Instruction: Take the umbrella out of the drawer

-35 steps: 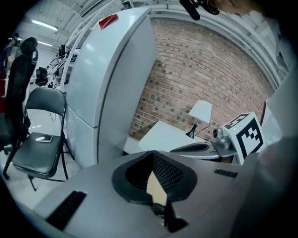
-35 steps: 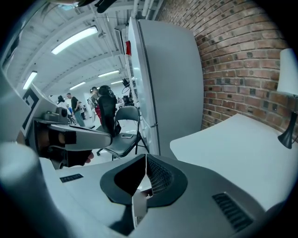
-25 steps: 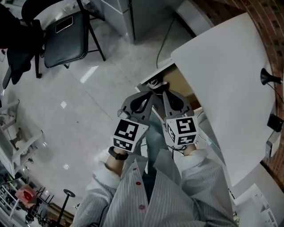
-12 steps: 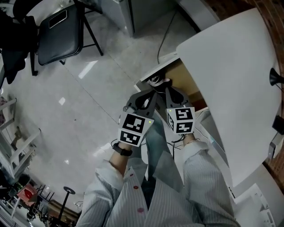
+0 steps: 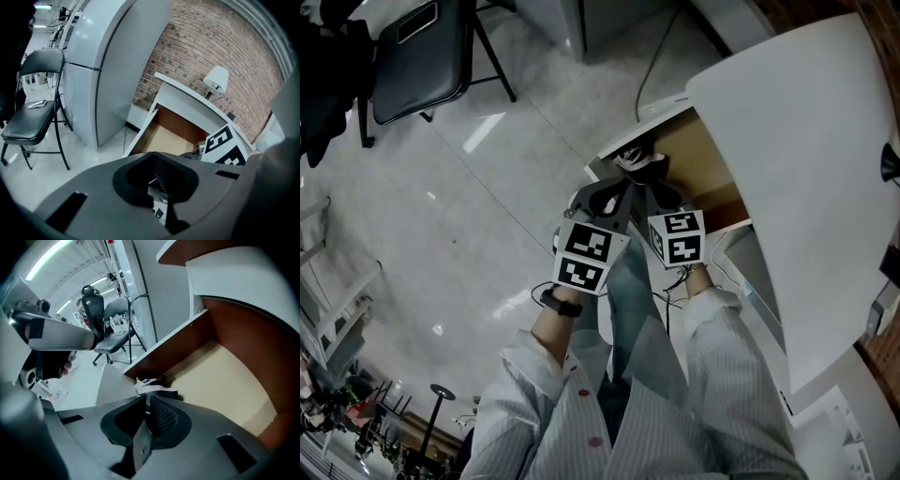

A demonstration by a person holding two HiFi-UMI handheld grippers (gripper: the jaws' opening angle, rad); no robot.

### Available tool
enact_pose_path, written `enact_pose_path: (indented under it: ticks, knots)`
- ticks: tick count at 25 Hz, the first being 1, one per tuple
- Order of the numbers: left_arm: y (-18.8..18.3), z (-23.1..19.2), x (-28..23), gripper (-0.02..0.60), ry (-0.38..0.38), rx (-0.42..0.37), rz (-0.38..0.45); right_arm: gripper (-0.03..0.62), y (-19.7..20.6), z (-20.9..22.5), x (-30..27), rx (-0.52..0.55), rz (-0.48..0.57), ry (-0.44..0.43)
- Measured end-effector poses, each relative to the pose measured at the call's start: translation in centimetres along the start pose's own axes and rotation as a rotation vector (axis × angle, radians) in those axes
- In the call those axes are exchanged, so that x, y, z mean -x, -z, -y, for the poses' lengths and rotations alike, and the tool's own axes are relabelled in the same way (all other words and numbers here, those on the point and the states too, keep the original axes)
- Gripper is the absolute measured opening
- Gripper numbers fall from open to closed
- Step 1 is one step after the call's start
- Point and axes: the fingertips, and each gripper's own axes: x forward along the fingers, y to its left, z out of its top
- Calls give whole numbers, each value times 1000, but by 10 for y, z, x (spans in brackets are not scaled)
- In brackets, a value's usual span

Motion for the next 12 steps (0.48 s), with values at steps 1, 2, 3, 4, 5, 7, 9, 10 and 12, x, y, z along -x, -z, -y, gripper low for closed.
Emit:
enact_pose_path:
  ticks: [1, 2, 3, 4, 5, 7, 9, 10, 12]
  knots:
    - [3, -1, 0, 8, -1, 6, -7, 37, 4, 0, -2, -2, -17, -6]
    - [5, -2, -1, 8, -2, 11, -13, 38, 7, 0, -4, -3, -29, -8]
    - [8, -3, -1, 8, -3, 14, -19, 38, 9, 2, -5, -2, -39, -6]
    - [9, -4, -2, 8, -4, 17, -24, 38, 11, 4, -6, 1, -48, -3]
    - [11, -4, -2, 9, -5, 20, -27, 38, 14, 6, -6, 3, -59, 0]
    - [13, -4, -3, 9, -5, 27, -28, 51, 20, 9, -7, 6, -86, -2]
    - [14, -3, -4, 9, -6, 33, -24, 138, 27, 12, -9, 7, -117, -13]
    - [13, -2, -4, 9, -5, 36, -21, 145, 31, 12, -10, 7, -131, -18]
    - [13, -1, -4, 9, -2, 39, -17, 174, 37, 14, -13, 11, -159, -26]
